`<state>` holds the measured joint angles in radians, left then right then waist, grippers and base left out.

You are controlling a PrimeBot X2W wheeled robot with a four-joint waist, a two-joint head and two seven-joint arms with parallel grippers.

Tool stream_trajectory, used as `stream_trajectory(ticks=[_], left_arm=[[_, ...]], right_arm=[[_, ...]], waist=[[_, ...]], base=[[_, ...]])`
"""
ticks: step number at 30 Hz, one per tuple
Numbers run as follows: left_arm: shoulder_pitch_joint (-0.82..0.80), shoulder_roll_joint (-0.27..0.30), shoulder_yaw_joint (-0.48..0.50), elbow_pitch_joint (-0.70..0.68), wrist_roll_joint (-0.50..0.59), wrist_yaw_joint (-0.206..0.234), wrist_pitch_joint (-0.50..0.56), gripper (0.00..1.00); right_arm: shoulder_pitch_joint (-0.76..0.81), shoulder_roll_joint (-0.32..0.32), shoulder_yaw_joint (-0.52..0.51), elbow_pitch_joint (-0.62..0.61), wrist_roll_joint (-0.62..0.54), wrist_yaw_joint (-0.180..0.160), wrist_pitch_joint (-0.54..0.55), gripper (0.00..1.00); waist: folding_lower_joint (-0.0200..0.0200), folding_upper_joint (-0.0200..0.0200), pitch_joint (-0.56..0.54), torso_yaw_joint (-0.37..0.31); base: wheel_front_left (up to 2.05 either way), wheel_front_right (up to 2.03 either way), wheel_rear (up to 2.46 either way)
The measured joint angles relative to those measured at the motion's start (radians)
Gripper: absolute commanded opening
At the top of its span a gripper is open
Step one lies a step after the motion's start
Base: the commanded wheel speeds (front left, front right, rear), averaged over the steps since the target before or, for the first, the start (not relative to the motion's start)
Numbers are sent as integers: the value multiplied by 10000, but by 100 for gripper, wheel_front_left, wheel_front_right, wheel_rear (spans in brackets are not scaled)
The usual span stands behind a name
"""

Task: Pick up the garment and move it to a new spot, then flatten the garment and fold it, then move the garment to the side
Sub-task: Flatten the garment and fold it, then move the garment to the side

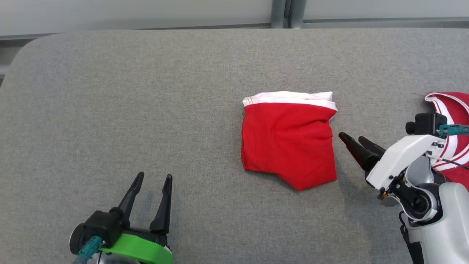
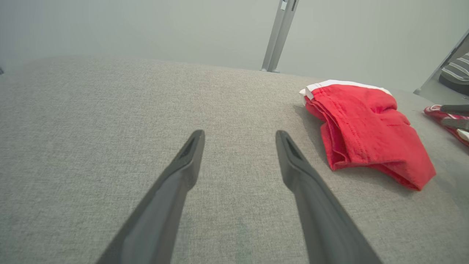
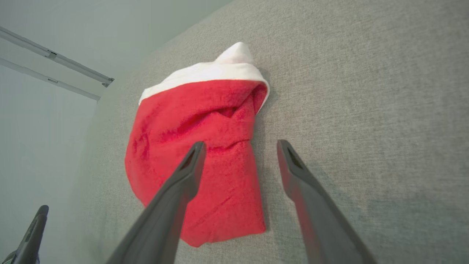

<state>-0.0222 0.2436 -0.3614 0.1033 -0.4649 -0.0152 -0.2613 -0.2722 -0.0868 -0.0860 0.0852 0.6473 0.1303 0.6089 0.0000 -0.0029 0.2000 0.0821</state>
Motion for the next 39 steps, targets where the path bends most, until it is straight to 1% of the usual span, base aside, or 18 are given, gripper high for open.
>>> stream_trajectory(ticks=[2, 4, 7, 9, 10, 11, 16, 19, 21, 26, 27, 28, 34, 39], left_arm=[[-175, -23, -12, 10, 79, -69, 0, 100], [-360, -65, -19, 67, 127, -171, 0, 100], [-581, -86, 0, 201, 203, -280, 0, 100], [-692, -115, 31, 268, 236, -290, 0, 100], [-719, -134, 42, 282, 255, -291, 0, 100], [-721, -150, 73, 307, 272, -291, 0, 100], [-664, -169, 332, 322, 330, -295, 0, 100], [-481, -146, 410, 184, 336, -284, 0, 100], [-427, -121, 410, 94, 355, -284, 0, 100], [-397, 8, 512, -245, 439, -107, 33, 100], [-397, 8, 512, -245, 439, -107, 33, 100], [-383, 23, 485, -433, 441, -52, 100, 100], [-337, 19, 391, -702, 437, 27, 313, 100], [-348, 0, 355, -821, 437, 151, 403, 100]], right_arm=[[-83, 88, -174, 142, 0, 2, 176, 100], [-413, 173, -221, 456, 301, 0, 416, 100], [-919, 251, 15, 988, 305, 2, 454, 100], [-1215, 293, 174, 1425, 696, 0, 497, 100], [-1337, 303, 282, 1580, 759, 0, 462, 20], [-1465, 318, 428, 1730, 853, 0, 418, 0], [-1776, 359, 1174, 1735, 1549, 0, 307, 0], [-1784, 326, 1488, 1471, 1814, 2, 460, 0], [-1699, 90, 1599, 1317, 1816, 2, 669, 0], [-1540, -685, 1503, 1315, 1538, 2, 1214, 0], [-1540, -685, 1503, 1315, 1538, 2, 1214, 0], [-1604, -974, 1356, 1386, 1404, 2, 1365, 0], [-1656, -1820, 1185, 1225, 1034, 2, 1639, 0], [-2280, -2303, 1547, 1037, 692, 2, 1835, 0]], waist=[[0, 0, 210, 12], [0, 0, 429, 55], [0, 0, 711, 158], [0, 0, 859, 237], [0, 0, 912, 275], [0, 0, 953, 306], [0, 0, 946, 185], [0, 0, 914, -87], [1, 0, 891, -353], [0, 0, 795, -1288], [0, 0, 795, -1288], [0, 0, 750, -1742], [0, 0, 706, -3030], [0, 0, 781, -3824]], base=[[0, 0, 0], [0, 0, 0], [0, 0, 0], [0, 0, 0], [0, 0, 0], [0, 0, 0], [0, 0, 0], [0, 0, 0], [0, 0, 0], [0, 0, 0], [0, 0, 0], [0, 0, 0], [0, 0, 0], [0, 0, 0]])
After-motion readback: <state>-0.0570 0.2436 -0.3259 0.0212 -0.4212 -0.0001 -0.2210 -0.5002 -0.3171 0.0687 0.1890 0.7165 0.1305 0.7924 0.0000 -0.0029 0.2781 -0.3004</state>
